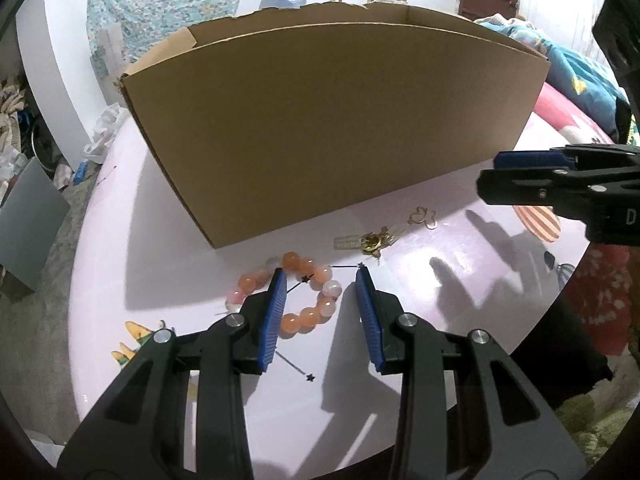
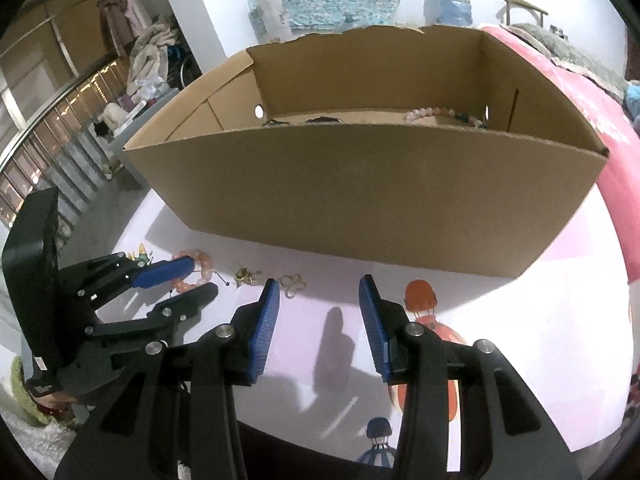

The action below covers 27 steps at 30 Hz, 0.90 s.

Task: Organize jewelry
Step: 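Grasp the gold double-loop charm with the right tool while the left tool approaches the gold pieces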

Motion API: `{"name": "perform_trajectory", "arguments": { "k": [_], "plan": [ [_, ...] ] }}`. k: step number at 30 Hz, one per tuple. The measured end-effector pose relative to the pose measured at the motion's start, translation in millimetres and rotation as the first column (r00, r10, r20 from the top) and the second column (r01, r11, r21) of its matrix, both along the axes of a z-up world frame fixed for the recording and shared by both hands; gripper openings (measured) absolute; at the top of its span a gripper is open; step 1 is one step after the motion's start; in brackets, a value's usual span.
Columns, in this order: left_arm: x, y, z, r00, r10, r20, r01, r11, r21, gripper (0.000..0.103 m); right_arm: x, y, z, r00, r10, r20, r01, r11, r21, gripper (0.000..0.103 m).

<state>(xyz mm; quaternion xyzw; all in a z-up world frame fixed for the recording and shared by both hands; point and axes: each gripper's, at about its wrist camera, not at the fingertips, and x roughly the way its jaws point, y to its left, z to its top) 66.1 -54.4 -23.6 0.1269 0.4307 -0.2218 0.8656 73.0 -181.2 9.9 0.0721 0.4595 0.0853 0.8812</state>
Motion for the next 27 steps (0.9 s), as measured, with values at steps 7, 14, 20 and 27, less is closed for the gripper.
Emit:
{"name": "perform_trajectory", "arguments": {
  "k": [7, 14, 20, 27],
  "plan": [
    [-5, 18, 2, 0.999, 0.051, -0.003, -0.051, 0.999, -0.004, 0.034, -14, -5, -1, 1.000, -0.014, -0.006, 0.014, 1.000, -0.002, 0.041],
    [-14, 18, 18, 0.998, -0.026, 0.048, 0.030, 0.997, -0.077, 0.034, -11, -1, -11, 0.999, 0.026, -0.018, -0.027, 1.000, -0.009, 0.041],
    [-9, 5, 15, 0.997, -0.066, 0.026, 0.069, 0.993, -0.095, 0.034, 7, 23, -14, 0.984, 0.178, 0.015, -0.176, 0.980, -0.088, 0.041],
    [-7, 6, 12, 0.997, -0.076, 0.012, 0.077, 0.992, -0.096, 0.034, 27, 37, -28, 0.945, 0.325, -0.032, -0.325, 0.927, -0.187, 0.030]
  ]
}}
